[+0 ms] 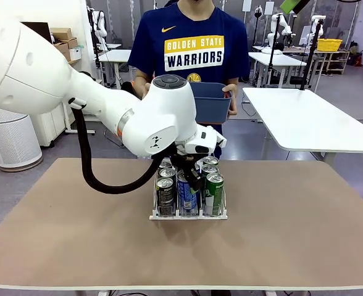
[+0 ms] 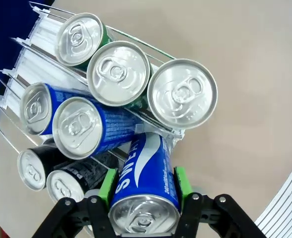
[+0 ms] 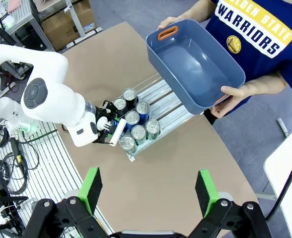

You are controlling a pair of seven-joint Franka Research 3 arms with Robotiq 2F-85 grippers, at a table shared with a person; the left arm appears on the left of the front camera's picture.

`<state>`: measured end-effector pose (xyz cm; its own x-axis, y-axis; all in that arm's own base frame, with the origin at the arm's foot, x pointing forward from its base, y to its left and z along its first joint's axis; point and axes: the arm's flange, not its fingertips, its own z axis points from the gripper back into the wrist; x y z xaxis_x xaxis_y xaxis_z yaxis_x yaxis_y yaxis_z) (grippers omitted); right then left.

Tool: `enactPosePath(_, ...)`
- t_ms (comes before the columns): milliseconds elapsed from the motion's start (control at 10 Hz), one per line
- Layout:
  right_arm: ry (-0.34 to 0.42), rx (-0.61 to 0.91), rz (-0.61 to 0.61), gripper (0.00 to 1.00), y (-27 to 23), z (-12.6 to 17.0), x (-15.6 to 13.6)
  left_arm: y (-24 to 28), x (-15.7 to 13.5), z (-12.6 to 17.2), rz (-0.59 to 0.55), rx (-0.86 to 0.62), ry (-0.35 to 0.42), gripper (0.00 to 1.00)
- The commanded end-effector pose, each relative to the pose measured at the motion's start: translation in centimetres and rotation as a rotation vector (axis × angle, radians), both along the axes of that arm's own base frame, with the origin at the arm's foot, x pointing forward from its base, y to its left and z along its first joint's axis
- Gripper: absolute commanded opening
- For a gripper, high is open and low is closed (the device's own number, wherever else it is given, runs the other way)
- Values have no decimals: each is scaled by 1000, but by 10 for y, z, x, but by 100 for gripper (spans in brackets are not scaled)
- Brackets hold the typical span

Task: Fill the beverage cans into the dispenser.
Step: Place the picked Ionic drink in the line of the Automatic Can Dispenser with the same cans.

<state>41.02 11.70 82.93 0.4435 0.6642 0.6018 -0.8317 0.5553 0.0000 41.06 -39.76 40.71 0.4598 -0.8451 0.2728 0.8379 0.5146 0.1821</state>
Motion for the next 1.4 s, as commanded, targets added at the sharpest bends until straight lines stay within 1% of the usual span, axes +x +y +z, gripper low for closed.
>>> enactPosePath(0, 2, 0, 0, 100, -1, -1, -3, -6, 9, 1, -34, -8, 48, 58)
enactPosePath(100, 2, 0, 0, 100, -1, -1, -3, -6, 8, -4, -43, -16, 73, 58)
enactPosePath(200, 2, 0, 0, 100, -1, -1, -3, -7, 6, -6, -44, -18, 81, 58)
enactPosePath(300, 2, 0, 0, 100, -1, -1, -3, -8, 1, -5, -67, -5, 105, 58)
enactPosePath(400, 2, 0, 0, 100, -1, -1, -3, -5, 9, -8, -24, 0, 40, 58)
enactPosePath(600, 2, 0, 0, 100, -1, -1, -3, -5, 9, -8, -24, 0, 40, 58)
enactPosePath(700, 2, 0, 0, 100, -1, -1, -3, -3, 11, -8, -34, 3, 48, 77)
enactPosePath(800, 2, 0, 0, 100, -1, -1, -3, -4, 9, -7, -23, -2, 50, 77)
enactPosePath(900, 2, 0, 0, 100, -1, -1, -3, -3, 8, -4, -24, 0, 50, 97)
enactPosePath(1000, 2, 0, 0, 100, -1, -1, -3, -1, 7, 0, -16, 5, 40, 81)
enactPosePath(1100, 2, 0, 0, 100, -1, -1, -3, 0, 4, 8, -11, 4, 23, 100)
enactPosePath(1300, 2, 0, 0, 100, -1, -1, -3, 4, -3, 26, 11, 10, -5, 100)
